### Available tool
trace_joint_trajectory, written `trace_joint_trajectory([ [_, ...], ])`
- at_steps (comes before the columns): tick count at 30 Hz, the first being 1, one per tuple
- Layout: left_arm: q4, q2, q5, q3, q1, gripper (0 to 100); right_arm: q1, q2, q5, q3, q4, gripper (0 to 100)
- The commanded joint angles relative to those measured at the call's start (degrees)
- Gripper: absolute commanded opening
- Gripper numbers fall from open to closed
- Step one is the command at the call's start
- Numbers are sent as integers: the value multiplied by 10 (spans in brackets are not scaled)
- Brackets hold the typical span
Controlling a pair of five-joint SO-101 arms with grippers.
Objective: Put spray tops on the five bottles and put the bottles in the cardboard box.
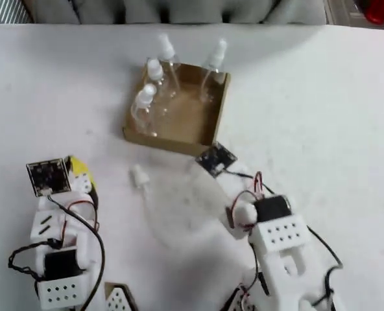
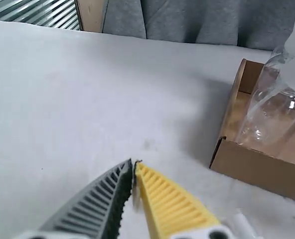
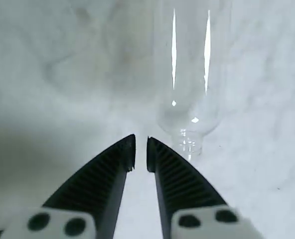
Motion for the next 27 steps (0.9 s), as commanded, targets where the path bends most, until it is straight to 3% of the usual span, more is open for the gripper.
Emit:
trace_joint_trajectory([
  [1, -2, 8, -9, 0, -5, 24, 7, -63, 13, 69, -65, 25],
  [5, -1, 8, -9, 0, -5, 24, 10, -129, 13, 155, -102, 24],
  [12, 11, 8, -9, 0, 0, 23, 48, -158, 13, 165, -105, 24],
  [21, 11, 8, -9, 0, 0, 24, 79, -85, 12, 140, -134, 24],
  [27, 9, 8, -9, 0, 0, 24, 116, 5, -35, 98, -183, 24],
])
